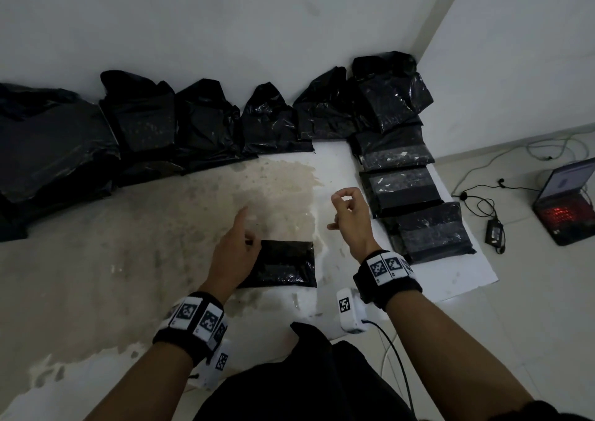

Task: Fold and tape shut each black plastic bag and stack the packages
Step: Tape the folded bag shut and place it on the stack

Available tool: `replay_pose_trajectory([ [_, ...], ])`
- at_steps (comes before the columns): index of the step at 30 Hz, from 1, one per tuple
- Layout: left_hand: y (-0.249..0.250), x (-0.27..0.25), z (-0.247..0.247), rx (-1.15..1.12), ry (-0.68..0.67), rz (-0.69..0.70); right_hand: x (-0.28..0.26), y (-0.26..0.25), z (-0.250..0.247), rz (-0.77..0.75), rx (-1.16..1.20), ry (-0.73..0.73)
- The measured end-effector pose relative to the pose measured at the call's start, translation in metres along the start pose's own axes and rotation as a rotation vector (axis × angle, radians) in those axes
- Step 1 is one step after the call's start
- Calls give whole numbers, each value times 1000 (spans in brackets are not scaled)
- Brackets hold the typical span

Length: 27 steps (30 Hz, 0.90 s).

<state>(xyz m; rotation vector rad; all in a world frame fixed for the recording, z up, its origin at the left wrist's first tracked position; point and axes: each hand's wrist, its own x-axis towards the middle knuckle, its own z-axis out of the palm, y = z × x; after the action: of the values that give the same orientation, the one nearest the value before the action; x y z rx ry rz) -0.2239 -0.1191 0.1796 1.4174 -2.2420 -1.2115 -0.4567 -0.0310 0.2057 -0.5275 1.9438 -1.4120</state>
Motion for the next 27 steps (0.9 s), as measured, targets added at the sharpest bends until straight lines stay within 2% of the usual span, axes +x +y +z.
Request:
replay_pose_trajectory([
  [4,-12,-9,14,29,47,4,25,-20,2,-35,86,39],
  [7,-26,-14,19,94,10,44,45,-44,-4,-59,148,-1],
  [10,-38,-18,21,418,23,262,55,-74,-23,-169,-32,-182],
  [12,-41,-18,22,554,37,365,56,-92,-40,-226,-205,-343],
  [15,-39,-17,24,613,70,417,47,-114,-61,-233,-431,-520],
  [17,-33,-17,26,605,88,431,40,-119,-70,-162,-523,-612],
  [19,-28,-19,29,597,106,448,35,-115,-76,-80,-579,-670],
  [21,-28,-21,31,591,118,458,32,-101,-76,-42,-611,-666],
  [27,-34,-30,29,614,131,412,41,-26,-57,-65,-721,-567],
])
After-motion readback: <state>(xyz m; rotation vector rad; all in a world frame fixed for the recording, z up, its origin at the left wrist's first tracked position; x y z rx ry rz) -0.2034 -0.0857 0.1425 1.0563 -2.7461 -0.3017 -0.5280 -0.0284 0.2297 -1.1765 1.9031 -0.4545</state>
